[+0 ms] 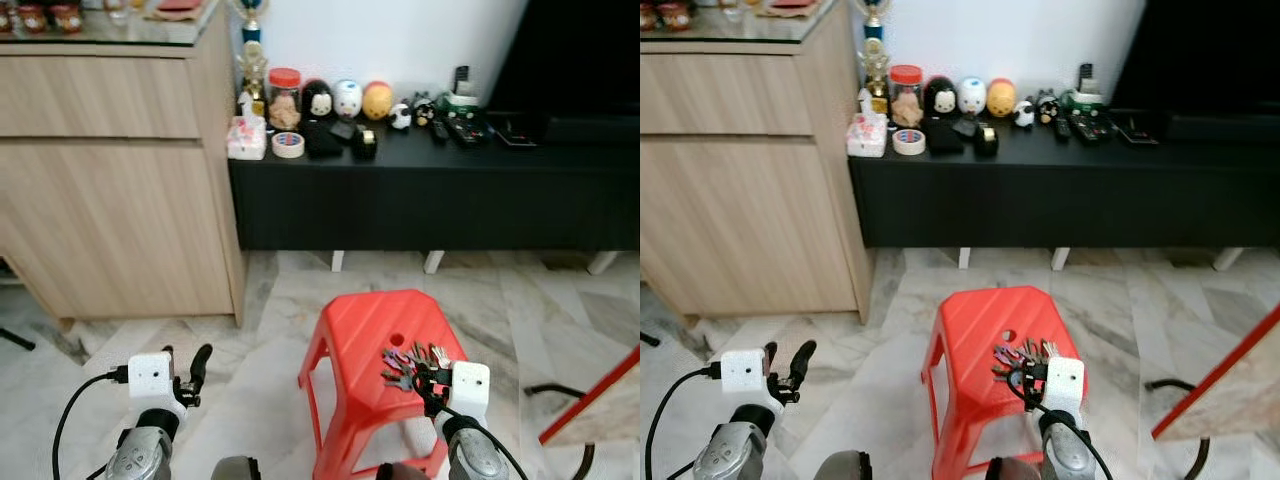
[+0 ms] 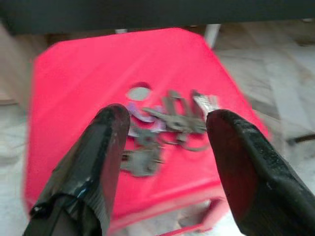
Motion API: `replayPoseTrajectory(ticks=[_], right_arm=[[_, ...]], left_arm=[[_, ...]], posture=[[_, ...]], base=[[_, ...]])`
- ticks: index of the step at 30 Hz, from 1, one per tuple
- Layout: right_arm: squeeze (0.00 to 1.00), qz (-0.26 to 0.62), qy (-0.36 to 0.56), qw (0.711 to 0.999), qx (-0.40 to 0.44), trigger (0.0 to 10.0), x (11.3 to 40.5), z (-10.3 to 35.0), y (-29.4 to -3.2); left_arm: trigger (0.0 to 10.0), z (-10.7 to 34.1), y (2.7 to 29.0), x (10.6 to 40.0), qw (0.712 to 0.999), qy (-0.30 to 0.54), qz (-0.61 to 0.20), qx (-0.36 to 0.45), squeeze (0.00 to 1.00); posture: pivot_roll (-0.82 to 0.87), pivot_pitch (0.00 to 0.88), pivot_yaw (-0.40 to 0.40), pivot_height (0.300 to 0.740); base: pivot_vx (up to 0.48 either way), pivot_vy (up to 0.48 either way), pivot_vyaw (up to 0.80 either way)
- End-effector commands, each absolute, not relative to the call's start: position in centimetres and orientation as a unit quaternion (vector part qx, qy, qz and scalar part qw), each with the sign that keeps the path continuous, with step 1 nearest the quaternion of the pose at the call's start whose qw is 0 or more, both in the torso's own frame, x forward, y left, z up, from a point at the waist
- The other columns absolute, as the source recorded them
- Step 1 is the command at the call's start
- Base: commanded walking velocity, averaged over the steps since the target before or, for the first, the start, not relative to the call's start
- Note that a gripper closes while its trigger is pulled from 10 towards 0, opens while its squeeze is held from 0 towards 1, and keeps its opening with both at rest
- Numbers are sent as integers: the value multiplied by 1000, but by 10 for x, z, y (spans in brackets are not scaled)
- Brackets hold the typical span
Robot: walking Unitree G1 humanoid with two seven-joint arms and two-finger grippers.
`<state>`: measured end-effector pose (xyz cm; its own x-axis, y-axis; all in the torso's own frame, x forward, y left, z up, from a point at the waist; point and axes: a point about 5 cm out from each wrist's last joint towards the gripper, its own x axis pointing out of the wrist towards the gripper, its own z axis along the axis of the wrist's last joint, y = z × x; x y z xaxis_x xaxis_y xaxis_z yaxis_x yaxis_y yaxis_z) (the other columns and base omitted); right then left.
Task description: Hang keys on a hook
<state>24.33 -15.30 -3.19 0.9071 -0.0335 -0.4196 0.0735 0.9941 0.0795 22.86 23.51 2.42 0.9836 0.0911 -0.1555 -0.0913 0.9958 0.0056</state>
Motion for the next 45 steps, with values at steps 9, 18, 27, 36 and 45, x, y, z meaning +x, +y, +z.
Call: replayPoseTrajectory(ticks=[9,18,27,36,45], right_arm=[[0,-33,218,975,39,10000,242,-33,-161],[0,-31,222,974,40,10000,239,-35,-160],[0,12,249,968,35,10000,244,-37,-149],[1000,51,277,958,55,10000,253,-36,-133],[0,15,289,947,137,10000,258,-35,-131]], left_arm=[[10000,28,230,233,997,69,39,-4,0],[10000,28,230,231,997,69,38,-3,0],[10000,29,229,226,997,72,37,-1,0],[10000,34,234,219,997,66,45,5,0],[10000,34,235,205,996,73,51,8,0]], posture=[[123,0,-96,611],[124,0,-95,611],[125,40,-94,611],[165,99,-120,611],[158,136,-130,611]], base=[[257,0,0],[255,0,0],[141,0,0],[0,0,0],[0,0,0]])
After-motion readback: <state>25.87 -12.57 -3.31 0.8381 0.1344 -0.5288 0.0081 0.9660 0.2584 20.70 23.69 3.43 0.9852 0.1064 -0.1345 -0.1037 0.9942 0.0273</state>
